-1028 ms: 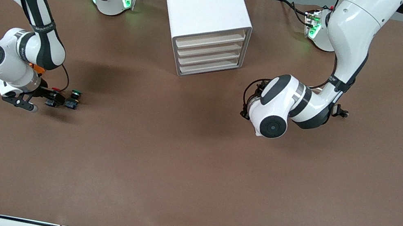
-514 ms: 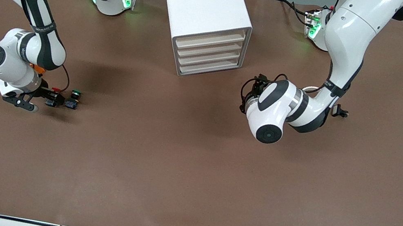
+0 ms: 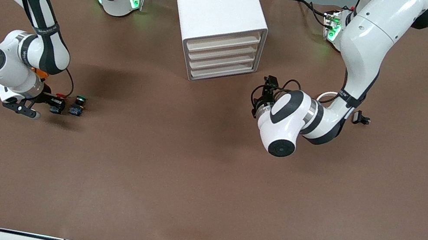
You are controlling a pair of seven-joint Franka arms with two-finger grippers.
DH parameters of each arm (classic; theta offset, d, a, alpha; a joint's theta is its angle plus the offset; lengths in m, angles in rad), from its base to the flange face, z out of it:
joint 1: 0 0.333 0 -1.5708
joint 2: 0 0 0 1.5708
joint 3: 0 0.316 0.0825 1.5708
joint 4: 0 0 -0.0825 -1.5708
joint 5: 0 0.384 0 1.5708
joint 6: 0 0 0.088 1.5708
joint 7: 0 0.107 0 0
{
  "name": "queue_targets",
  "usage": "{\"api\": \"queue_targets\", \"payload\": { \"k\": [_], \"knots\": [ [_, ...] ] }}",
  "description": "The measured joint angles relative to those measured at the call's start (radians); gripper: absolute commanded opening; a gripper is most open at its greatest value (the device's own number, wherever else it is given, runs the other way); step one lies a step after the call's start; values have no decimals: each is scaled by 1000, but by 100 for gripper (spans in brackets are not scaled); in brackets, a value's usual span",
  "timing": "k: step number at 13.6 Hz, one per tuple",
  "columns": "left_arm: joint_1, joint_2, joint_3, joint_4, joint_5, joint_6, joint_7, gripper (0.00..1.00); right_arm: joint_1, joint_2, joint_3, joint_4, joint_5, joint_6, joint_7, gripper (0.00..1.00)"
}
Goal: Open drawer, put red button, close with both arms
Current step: 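Grasp the button with the right gripper while the left gripper reaches the drawer, then lift the button with the right gripper while the left gripper grips the drawer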
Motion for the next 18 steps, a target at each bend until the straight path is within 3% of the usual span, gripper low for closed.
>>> {"api": "queue_targets", "payload": {
  "k": [13, 16, 18],
  "knots": [
    [-12, 66, -27, 10, -190, -155, -105, 100, 0, 0, 0, 4, 0, -14, 0, 0],
    [-15, 86, -27, 10, -194, -158, -125, 79, 0, 0, 0, 5, 0, -15, 0, 0],
    [-20, 95, -28, 11, -202, -159, -143, 73, 0, 0, 0, 5, 0, -15, 0, 0]
  ]
}}
